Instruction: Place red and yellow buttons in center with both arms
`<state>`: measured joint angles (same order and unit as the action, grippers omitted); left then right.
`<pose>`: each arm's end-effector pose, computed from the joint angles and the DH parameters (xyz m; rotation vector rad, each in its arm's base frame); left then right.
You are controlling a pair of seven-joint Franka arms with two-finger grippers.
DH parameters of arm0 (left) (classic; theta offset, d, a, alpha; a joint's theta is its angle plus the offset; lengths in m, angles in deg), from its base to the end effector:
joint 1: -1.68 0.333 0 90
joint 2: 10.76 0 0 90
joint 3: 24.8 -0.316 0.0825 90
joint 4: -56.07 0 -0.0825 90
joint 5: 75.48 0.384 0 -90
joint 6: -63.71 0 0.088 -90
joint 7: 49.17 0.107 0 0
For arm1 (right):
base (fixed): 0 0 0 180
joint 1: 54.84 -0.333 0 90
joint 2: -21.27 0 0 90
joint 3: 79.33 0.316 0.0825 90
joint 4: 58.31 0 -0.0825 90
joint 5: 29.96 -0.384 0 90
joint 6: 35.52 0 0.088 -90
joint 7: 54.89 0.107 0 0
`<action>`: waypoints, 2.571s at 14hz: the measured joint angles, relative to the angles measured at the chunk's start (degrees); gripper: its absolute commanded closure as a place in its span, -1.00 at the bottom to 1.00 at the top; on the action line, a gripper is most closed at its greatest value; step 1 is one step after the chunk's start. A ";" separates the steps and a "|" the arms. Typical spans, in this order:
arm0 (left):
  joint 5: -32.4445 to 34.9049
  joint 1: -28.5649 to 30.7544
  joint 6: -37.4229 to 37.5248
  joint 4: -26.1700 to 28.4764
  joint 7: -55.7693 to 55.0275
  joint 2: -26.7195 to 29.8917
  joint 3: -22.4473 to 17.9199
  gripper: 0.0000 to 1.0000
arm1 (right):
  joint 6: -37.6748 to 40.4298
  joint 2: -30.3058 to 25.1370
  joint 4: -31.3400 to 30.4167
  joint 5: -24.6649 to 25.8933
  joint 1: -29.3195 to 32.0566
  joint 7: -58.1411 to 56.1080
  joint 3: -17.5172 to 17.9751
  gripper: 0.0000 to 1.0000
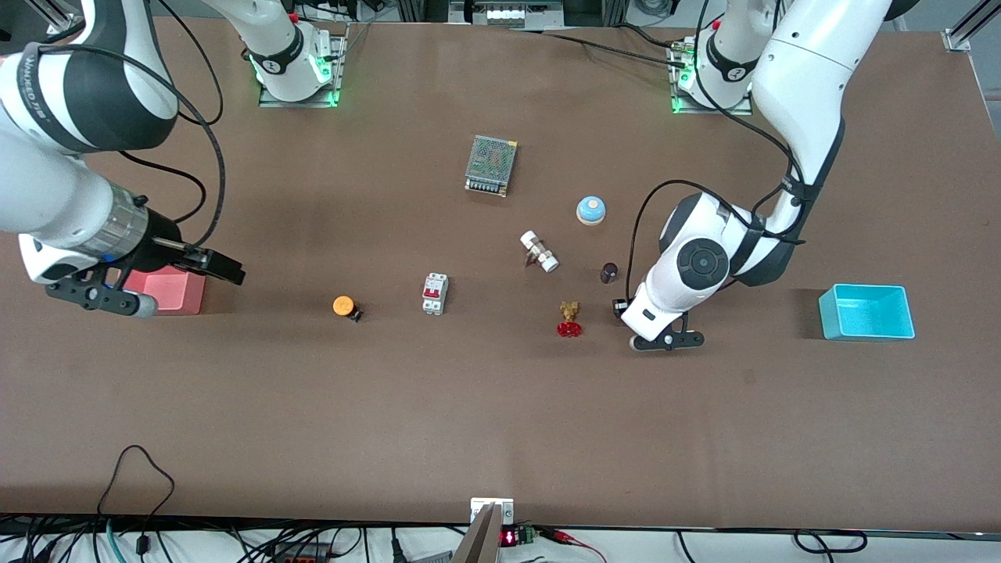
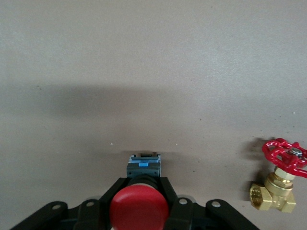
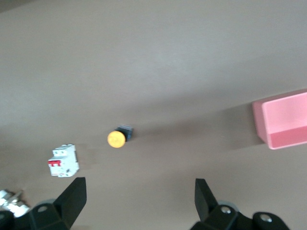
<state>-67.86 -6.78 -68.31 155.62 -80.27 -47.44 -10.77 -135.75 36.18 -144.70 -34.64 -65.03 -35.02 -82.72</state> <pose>0.6179 -0.2379 0.2143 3.1139 0.1580 -0.1062 0.6339 0.0870 0.5146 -3.0597 0.3713 0.0504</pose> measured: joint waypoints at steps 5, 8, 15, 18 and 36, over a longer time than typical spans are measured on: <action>0.06 0.00 -0.11 -0.01 0.00 -0.35 -0.05 -1.00 | 3.30 -4.77 0.26 3.39 3.23 -13.05 -2.88 -1.00; 0.10 0.00 -0.11 -0.03 0.00 -0.41 -0.06 -1.00 | 4.62 -6.98 0.25 3.30 10.32 -22.47 -3.30 -1.00; 0.26 0.44 9.12 -3.63 1.01 4.61 -0.20 -1.00 | 2.53 -12.75 -8.00 3.29 11.68 -24.68 -2.66 -1.00; 0.30 1.06 19.33 -7.56 3.92 8.42 -0.62 -1.00 | 0.14 -16.51 -13.79 3.31 11.81 -24.57 -2.75 -1.00; -6.98 10.82 44.10 -14.95 30.39 29.08 -10.24 -1.00 | 2.62 -17.99 -13.23 3.75 11.62 -22.43 -1.94 -1.00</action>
<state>-74.84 4.04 -24.20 140.67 -49.88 -18.36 -21.01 -133.13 18.20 -157.93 -30.89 -53.42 -57.45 -84.65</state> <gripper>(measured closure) 0.000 0.000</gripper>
